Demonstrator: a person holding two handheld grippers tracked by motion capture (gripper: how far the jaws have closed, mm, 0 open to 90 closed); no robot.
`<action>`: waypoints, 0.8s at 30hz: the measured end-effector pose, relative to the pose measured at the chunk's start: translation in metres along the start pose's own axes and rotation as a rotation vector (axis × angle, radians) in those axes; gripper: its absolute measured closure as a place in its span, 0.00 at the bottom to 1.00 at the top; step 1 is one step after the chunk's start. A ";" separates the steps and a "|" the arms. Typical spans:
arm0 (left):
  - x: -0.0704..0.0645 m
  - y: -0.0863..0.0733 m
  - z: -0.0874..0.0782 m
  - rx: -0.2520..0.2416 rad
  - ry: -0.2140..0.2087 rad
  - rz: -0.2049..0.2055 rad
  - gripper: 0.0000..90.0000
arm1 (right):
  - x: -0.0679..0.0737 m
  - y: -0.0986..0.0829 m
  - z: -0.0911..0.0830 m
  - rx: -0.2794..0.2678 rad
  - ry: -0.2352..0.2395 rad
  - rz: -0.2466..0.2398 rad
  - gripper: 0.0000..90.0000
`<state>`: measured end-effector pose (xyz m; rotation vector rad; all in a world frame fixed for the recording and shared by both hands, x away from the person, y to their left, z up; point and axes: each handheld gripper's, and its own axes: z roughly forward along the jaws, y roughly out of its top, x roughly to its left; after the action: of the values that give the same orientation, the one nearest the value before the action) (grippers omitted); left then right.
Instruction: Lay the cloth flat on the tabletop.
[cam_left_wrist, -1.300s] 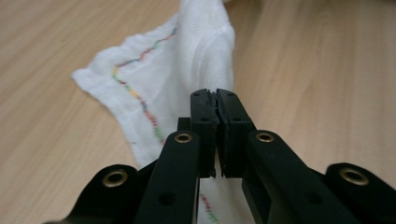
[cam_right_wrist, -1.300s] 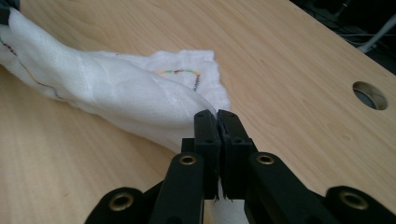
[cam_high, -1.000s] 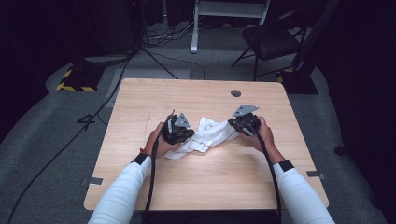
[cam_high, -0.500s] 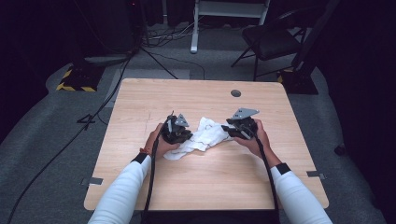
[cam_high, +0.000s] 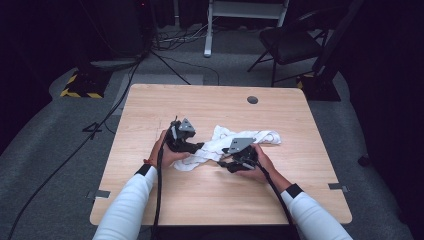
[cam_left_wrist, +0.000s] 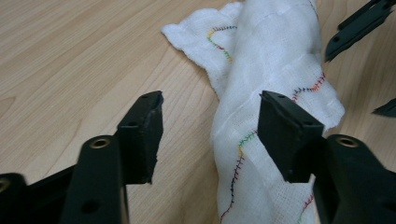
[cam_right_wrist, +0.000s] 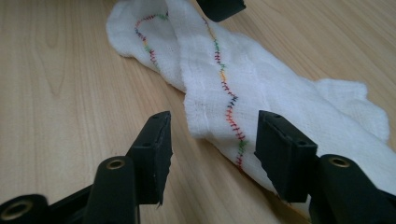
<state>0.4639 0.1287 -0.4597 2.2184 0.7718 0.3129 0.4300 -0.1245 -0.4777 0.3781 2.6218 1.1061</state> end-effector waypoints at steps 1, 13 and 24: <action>0.001 0.000 0.000 -0.001 0.001 -0.010 0.43 | 0.000 0.001 0.003 0.006 -0.008 -0.002 0.50; 0.007 0.000 -0.001 -0.039 -0.006 -0.057 0.48 | -0.001 -0.002 0.007 0.066 -0.097 -0.045 0.94; 0.006 0.008 0.011 -0.034 -0.018 -0.084 0.47 | -0.004 -0.012 -0.043 0.025 -0.030 -0.027 0.95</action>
<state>0.4766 0.1215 -0.4614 2.1479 0.8409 0.2627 0.4177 -0.1627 -0.4571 0.3606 2.6088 1.0523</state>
